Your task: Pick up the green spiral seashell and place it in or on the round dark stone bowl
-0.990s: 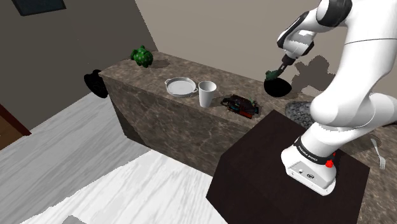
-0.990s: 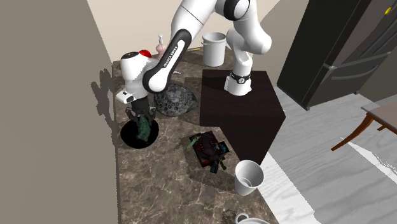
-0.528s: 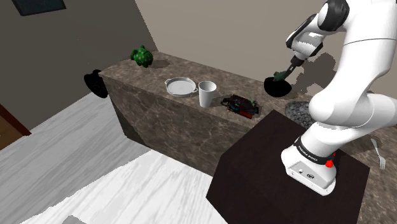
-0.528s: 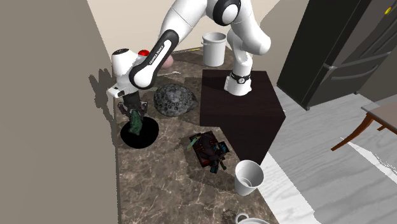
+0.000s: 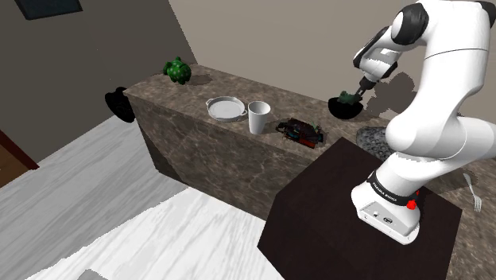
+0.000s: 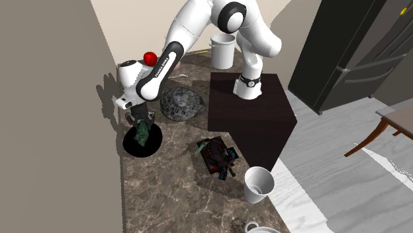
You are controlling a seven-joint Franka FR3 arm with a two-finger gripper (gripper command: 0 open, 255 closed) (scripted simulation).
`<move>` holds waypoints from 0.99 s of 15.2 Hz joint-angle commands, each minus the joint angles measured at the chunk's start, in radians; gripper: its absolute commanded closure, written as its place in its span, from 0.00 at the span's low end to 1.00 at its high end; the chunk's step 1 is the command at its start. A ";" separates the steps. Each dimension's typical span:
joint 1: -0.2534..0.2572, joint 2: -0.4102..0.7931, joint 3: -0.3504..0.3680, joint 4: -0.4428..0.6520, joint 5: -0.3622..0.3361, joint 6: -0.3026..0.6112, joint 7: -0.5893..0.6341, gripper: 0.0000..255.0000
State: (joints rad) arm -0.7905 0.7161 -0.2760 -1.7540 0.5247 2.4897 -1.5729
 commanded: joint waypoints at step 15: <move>-0.009 0.027 0.011 0.007 0.012 0.021 -0.012 0.00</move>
State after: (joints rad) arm -0.7992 0.7435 -0.2649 -1.7470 0.5370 2.5104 -1.5851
